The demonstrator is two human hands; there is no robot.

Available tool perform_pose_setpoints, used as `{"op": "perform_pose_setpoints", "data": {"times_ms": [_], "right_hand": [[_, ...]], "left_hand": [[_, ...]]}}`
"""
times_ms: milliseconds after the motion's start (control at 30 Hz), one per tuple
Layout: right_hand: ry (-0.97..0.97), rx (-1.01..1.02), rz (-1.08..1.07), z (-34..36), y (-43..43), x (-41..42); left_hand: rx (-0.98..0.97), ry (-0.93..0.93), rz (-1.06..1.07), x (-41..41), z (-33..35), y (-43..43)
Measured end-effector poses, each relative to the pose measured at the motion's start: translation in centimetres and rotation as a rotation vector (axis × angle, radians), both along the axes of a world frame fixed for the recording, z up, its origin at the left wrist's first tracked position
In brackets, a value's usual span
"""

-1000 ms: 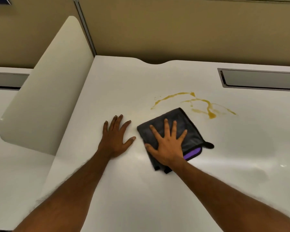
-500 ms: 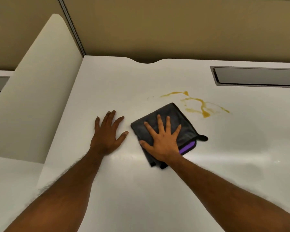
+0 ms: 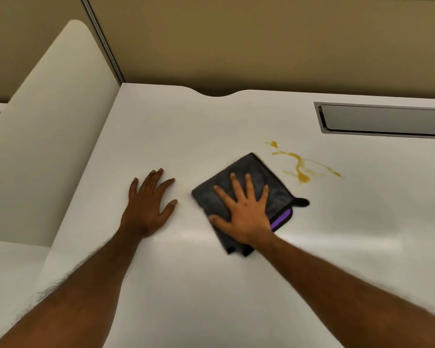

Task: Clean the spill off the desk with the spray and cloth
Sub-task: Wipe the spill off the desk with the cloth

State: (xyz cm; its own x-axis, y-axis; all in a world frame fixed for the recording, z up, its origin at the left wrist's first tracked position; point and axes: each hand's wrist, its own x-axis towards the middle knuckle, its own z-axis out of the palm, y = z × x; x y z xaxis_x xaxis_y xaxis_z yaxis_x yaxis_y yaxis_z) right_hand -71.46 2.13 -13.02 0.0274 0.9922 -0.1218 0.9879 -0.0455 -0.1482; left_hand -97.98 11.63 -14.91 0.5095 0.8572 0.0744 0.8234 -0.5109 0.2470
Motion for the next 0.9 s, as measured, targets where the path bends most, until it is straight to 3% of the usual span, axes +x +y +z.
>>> {"op": "perform_pose_setpoints", "data": {"times_ms": [167,333,467,600,767,900], "right_hand": [[0.01,-0.036,0.14,0.3,6.4,-1.2],[-0.033,-0.053,-0.004,0.6,12.7,4.1],[-0.026,-0.032,-0.057,0.0,8.8,6.1],[-0.027,-0.008,0.075,-0.3,3.7,1.8],[-0.012,-0.059,0.11,0.5,9.8,-0.8],[-0.019,-0.051,-0.058,0.3,11.9,3.0]], "left_hand": [[-0.008,0.005,0.001,-0.1,0.1,0.0],[0.016,-0.008,0.005,0.1,0.2,0.0],[0.01,-0.022,0.014,0.2,0.1,-0.4],[-0.001,-0.011,0.014,0.3,0.3,-0.3],[-0.016,-0.006,0.013,0.5,0.4,0.0],[-0.03,0.043,0.02,0.5,0.3,-0.4]]}}
